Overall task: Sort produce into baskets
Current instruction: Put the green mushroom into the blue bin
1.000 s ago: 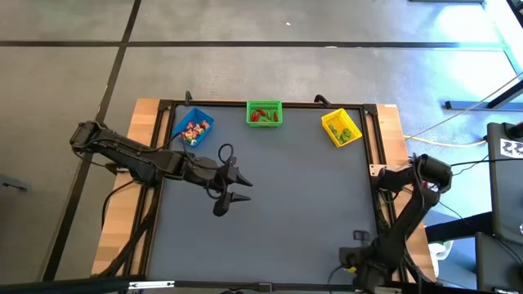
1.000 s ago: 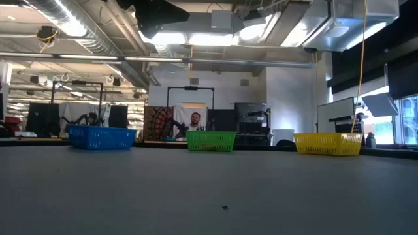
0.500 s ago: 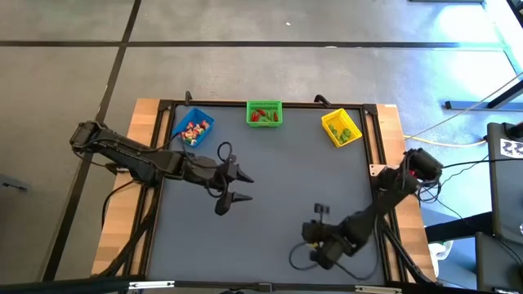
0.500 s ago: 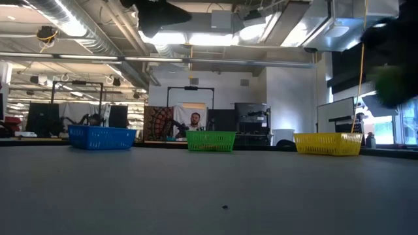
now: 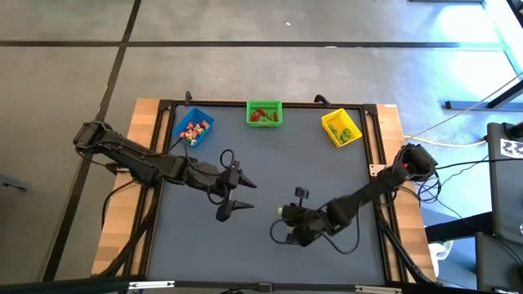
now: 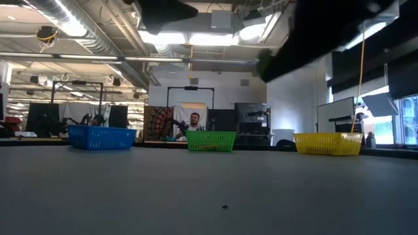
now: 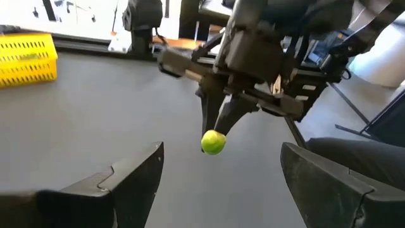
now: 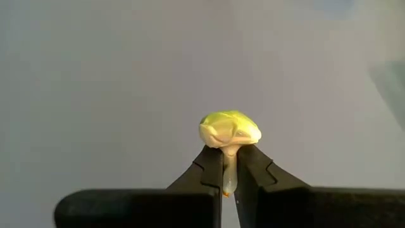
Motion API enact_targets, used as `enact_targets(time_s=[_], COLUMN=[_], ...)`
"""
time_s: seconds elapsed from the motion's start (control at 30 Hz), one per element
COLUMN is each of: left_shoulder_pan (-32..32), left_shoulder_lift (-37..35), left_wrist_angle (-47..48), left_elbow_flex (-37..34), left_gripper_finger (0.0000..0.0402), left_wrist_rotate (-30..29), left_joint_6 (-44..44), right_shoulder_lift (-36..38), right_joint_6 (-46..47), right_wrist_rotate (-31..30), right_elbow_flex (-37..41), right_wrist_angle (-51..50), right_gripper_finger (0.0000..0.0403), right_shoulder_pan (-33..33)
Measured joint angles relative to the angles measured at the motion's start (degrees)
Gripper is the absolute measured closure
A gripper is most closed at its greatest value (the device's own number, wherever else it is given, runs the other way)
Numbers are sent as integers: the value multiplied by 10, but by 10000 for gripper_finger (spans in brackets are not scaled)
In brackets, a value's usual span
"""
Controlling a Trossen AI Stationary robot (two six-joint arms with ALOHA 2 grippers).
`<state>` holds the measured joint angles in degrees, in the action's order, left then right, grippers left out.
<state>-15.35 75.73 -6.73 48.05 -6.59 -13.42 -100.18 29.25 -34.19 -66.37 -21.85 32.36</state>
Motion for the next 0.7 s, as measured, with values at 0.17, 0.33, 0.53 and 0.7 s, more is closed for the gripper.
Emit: enact_targets(time_s=[0.17, 0.33, 0.53, 0.7], left_shoulder_pan=[-5, -14, -16, -16], left_shoulder_lift=[21, 48, 88, 127], left_wrist_angle=[-5, -46, -93, -134], left_elbow_flex=[0, 0, 0, 0], left_gripper_finger=[89, 89, 89, 106], left_wrist_rotate=[0, -1, -1, -1], left_joint_6=[-27, -23, -23, -30], right_shoulder_lift=[0, 0, 0, 0], right_joint_6=[-40, -50, -59, -75], right_wrist_rotate=[-1, 1, -25, -28], right_elbow_flex=[0, 0, 0, 0], right_wrist_angle=[53, 86, 114, 146], right_gripper_finger=[387, 387, 386, 386], right_shoulder_pan=[-19, -29, -29, -29])
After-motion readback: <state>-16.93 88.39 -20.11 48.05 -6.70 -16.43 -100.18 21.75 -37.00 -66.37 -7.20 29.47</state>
